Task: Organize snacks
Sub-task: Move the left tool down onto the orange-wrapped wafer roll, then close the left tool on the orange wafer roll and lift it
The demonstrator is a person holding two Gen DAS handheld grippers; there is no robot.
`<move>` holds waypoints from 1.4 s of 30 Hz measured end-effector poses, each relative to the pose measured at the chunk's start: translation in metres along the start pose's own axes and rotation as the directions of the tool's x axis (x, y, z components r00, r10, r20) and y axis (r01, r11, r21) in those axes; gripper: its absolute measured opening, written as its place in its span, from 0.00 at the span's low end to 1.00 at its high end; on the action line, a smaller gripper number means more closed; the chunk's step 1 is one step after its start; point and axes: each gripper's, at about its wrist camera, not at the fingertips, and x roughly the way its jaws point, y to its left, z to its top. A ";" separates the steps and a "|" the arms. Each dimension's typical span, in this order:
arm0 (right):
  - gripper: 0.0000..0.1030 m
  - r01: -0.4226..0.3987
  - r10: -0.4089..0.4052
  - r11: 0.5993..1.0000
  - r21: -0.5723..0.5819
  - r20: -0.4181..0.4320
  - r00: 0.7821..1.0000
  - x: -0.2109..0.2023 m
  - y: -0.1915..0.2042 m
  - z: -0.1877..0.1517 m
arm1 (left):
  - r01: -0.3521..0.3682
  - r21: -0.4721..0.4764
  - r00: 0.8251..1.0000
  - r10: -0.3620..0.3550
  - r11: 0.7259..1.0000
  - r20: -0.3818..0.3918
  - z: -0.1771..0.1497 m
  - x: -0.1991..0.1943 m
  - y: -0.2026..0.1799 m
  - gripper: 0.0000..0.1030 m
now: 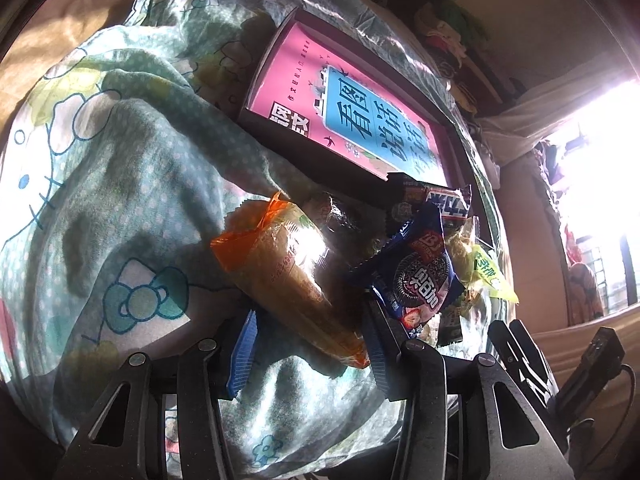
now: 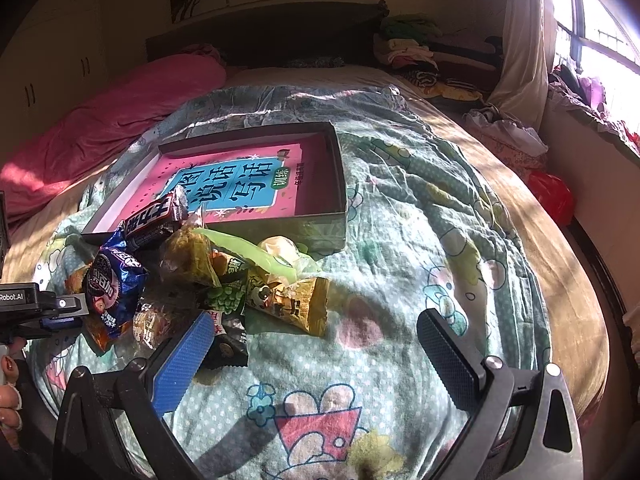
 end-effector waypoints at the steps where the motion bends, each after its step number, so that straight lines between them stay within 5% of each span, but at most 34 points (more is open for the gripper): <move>1: 0.99 0.001 -0.001 1.000 -0.008 0.000 1.000 0.004 -0.001 0.002 | 0.001 -0.001 1.000 -0.001 1.000 0.001 0.001 0.002 -0.001 0.48; 11: 0.89 -0.028 0.027 0.996 -0.080 -0.019 0.999 0.037 0.001 0.020 | -0.023 0.051 0.998 0.020 0.998 0.059 0.012 0.010 -0.008 0.47; 17: 0.74 -0.060 0.058 0.992 -0.113 -0.024 0.998 0.050 0.007 0.027 | -0.010 0.074 0.997 0.004 0.997 0.079 0.017 0.012 -0.011 0.37; 27: 0.43 -0.178 0.173 0.981 -0.077 -0.062 0.983 0.067 0.014 0.035 | 0.073 0.008 0.996 -0.074 0.997 0.048 0.022 0.017 0.004 0.35; 32: 0.37 -0.200 0.198 0.978 -0.062 -0.043 0.979 0.060 0.009 0.035 | 0.117 -0.046 0.992 -0.115 0.992 0.044 0.028 0.015 0.014 0.29; 42: 0.34 -0.255 0.257 0.965 0.067 -0.019 0.966 0.045 -0.016 0.034 | 0.094 0.043 0.984 -0.099 0.995 0.150 0.036 -0.021 0.005 0.22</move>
